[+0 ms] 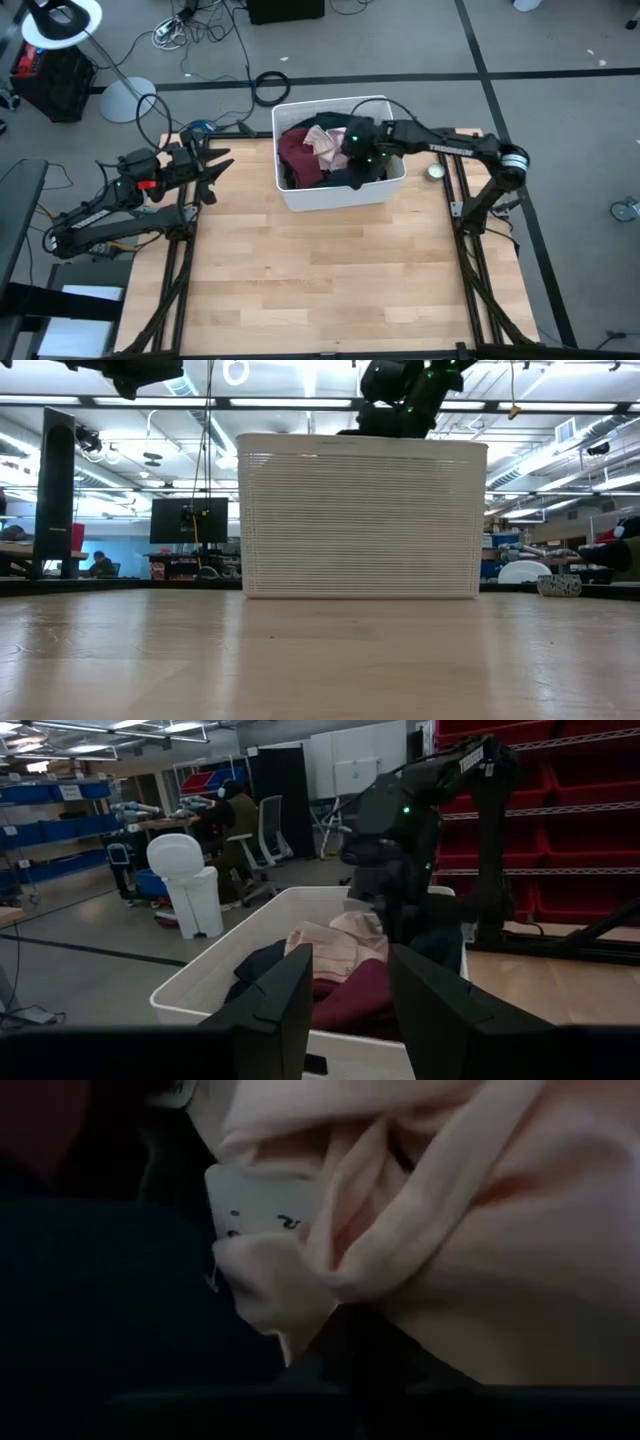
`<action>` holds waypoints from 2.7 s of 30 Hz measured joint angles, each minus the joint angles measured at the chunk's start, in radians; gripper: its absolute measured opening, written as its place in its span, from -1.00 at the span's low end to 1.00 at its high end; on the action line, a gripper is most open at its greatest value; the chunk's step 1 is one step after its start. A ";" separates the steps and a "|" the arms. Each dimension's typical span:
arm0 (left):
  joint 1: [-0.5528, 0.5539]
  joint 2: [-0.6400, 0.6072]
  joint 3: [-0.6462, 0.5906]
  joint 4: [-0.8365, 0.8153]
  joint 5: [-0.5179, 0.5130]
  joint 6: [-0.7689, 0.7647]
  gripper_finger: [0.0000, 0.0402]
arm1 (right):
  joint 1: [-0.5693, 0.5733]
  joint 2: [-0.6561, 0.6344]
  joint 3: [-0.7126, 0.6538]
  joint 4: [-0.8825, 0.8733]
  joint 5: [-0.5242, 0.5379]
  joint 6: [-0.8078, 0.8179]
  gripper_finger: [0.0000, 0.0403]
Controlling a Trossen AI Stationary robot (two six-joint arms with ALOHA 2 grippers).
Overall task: Sort clothes
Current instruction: Put the pink sock into the white bin, then return to Home Position
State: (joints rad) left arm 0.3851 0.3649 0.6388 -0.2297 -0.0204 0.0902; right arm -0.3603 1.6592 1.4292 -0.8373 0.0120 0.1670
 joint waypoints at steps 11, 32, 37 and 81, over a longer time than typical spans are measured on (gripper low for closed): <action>0.000 0.000 0.000 0.007 0.002 -0.023 -0.32 | -0.090 0.063 -0.009 0.156 -0.151 0.213 -0.99; 0.000 0.000 0.000 0.009 0.026 -0.016 -0.32 | -0.087 0.131 -0.004 0.117 -0.073 0.299 -1.00; 0.000 0.000 0.000 0.009 0.026 -0.017 -0.32 | -0.075 0.150 -0.002 0.109 -0.039 0.308 -1.00; -0.001 0.000 -0.007 0.071 0.317 -0.071 -0.32 | 0.183 -0.370 -0.014 -0.018 -0.067 0.248 -0.95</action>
State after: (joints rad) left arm 0.3843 0.3653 0.6316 -0.1589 0.2968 0.0188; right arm -0.1769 1.2892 1.4152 -0.8556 -0.0551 0.4149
